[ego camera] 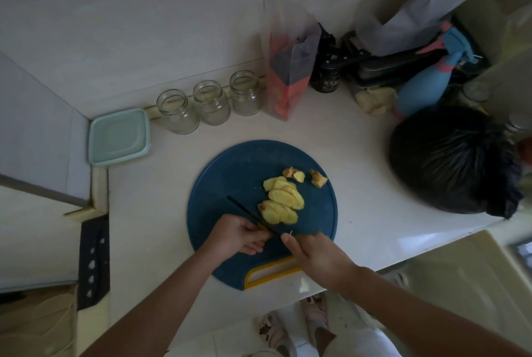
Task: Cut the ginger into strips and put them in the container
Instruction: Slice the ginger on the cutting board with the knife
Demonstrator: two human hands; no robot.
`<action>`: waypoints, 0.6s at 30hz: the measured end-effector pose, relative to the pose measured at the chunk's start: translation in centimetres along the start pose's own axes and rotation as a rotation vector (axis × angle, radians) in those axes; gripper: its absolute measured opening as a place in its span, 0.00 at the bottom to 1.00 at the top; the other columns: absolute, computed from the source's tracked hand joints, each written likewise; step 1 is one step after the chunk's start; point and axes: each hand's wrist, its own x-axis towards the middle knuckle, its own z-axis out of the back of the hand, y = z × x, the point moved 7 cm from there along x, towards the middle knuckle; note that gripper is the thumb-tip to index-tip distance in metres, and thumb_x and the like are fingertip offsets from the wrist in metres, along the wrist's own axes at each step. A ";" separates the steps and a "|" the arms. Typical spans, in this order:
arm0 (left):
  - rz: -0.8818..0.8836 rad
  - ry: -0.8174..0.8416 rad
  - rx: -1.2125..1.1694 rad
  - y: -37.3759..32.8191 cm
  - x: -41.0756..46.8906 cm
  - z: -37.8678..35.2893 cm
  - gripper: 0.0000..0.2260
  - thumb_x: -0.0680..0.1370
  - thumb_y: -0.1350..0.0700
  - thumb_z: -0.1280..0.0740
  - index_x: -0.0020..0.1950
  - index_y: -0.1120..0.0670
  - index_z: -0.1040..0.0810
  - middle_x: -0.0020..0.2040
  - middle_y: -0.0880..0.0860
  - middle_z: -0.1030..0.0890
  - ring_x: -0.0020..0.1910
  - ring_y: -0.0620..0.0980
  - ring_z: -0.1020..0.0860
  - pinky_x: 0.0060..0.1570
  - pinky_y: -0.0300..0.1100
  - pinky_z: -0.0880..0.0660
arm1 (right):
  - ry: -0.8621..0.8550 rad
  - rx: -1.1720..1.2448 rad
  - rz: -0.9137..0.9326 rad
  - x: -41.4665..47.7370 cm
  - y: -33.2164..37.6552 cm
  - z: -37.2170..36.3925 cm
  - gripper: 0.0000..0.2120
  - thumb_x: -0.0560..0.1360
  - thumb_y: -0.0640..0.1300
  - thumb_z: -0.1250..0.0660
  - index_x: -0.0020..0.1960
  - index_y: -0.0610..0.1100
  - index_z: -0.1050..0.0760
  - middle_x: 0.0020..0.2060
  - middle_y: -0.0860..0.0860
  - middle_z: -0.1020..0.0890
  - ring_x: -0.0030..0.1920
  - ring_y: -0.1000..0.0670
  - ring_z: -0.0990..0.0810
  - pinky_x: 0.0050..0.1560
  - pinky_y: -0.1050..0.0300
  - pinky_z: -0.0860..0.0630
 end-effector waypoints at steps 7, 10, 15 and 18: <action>0.006 -0.006 0.019 0.0 0.0 0.0 0.09 0.71 0.56 0.26 0.44 0.60 0.20 0.37 0.57 0.16 0.36 0.50 0.17 0.36 0.38 0.21 | -0.080 -0.110 0.070 -1.3 0.2 0.2 0.27 0.75 0.64 0.59 0.33 0.46 0.35 0.27 0.52 0.30 0.29 0.52 0.29 0.35 0.61 0.37; 0.006 -0.018 0.029 0.0 0.1 0.0 0.09 0.71 0.56 0.26 0.44 0.61 0.20 0.38 0.58 0.16 0.36 0.50 0.17 0.36 0.38 0.21 | -0.111 -0.131 0.085 -1.6 -0.1 0.2 0.32 0.74 0.68 0.63 0.36 0.45 0.32 0.29 0.51 0.28 0.32 0.50 0.26 0.36 0.59 0.34; 0.020 -0.023 0.056 0.0 0.1 0.0 0.11 0.72 0.56 0.27 0.47 0.63 0.20 0.39 0.58 0.16 0.36 0.50 0.17 0.36 0.39 0.20 | -0.120 -0.146 0.086 -1.8 -0.6 -0.1 0.45 0.67 0.75 0.73 0.39 0.44 0.28 0.31 0.49 0.25 0.33 0.48 0.24 0.39 0.53 0.27; 0.022 -0.030 0.065 0.0 0.1 0.1 0.12 0.72 0.57 0.27 0.48 0.64 0.20 0.38 0.57 0.16 0.34 0.49 0.17 0.35 0.38 0.21 | -0.127 -0.161 0.085 -1.9 -0.6 -0.1 0.44 0.67 0.74 0.73 0.39 0.45 0.29 0.31 0.50 0.26 0.34 0.47 0.24 0.40 0.51 0.26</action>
